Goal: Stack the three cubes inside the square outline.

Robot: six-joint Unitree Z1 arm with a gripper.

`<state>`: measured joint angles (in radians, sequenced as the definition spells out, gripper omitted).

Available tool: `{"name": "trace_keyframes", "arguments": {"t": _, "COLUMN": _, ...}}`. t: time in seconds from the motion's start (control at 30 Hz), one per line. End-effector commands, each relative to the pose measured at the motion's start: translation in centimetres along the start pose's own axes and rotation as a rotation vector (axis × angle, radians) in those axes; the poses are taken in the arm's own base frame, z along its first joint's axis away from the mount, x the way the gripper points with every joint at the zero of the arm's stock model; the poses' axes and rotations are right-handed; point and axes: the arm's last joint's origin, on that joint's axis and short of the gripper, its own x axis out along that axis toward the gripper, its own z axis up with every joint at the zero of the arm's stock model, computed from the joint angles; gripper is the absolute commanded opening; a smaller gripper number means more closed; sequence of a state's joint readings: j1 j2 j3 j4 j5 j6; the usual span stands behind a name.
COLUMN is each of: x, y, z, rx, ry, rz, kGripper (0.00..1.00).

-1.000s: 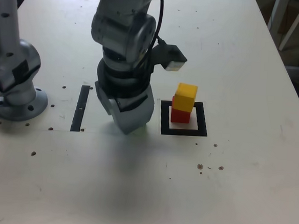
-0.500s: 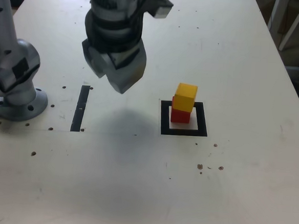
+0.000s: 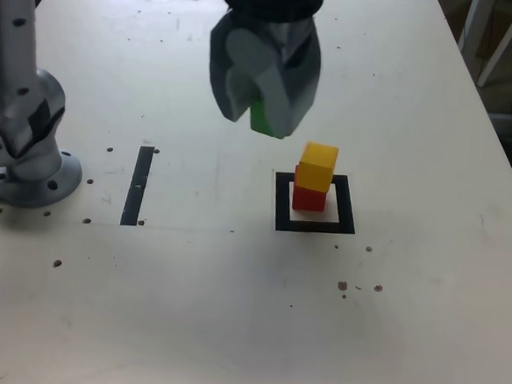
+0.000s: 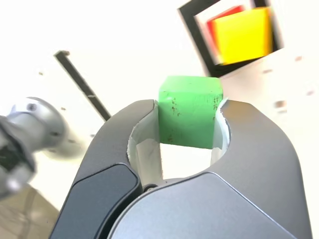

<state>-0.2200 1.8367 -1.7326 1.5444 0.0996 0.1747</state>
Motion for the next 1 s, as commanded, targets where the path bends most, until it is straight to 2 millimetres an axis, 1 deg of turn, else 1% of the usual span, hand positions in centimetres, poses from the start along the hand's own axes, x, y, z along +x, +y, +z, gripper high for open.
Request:
{"name": "trace_keyframes", "arguments": {"t": 0.0, "x": 0.1, "y": 0.6, "z": 0.7, "rx": -0.045, "ry": 0.001, "rz": -0.028, "kGripper": 0.29}}
{"name": "trace_keyframes", "arguments": {"t": 0.13, "x": 0.8, "y": 1.8, "z": 2.2, "rx": -0.105, "ry": 0.007, "rz": -0.057, "kGripper": 0.29}}
{"name": "trace_keyframes", "arguments": {"t": 0.3, "x": 2.1, "y": 3.3, "z": 3.7, "rx": -0.148, "ry": 0.031, "rz": -0.068, "kGripper": 0.29}}
{"name": "trace_keyframes", "arguments": {"t": 0.47, "x": 3.0, "y": 4.4, "z": 4.3, "rx": -0.175, "ry": 0.049, "rz": -0.066, "kGripper": 0.29}}
{"name": "trace_keyframes", "arguments": {"t": 0.6, "x": 3.3, "y": 4.8, "z": 4.4, "rx": -0.183, "ry": 0.053, "rz": -0.063, "kGripper": 0.29}}
{"name": "trace_keyframes", "arguments": {"t": 0.97, "x": 3.9, "y": 5.0, "z": 4.8, "rx": -0.184, "ry": 0.056, "rz": -0.059, "kGripper": 0.29}}
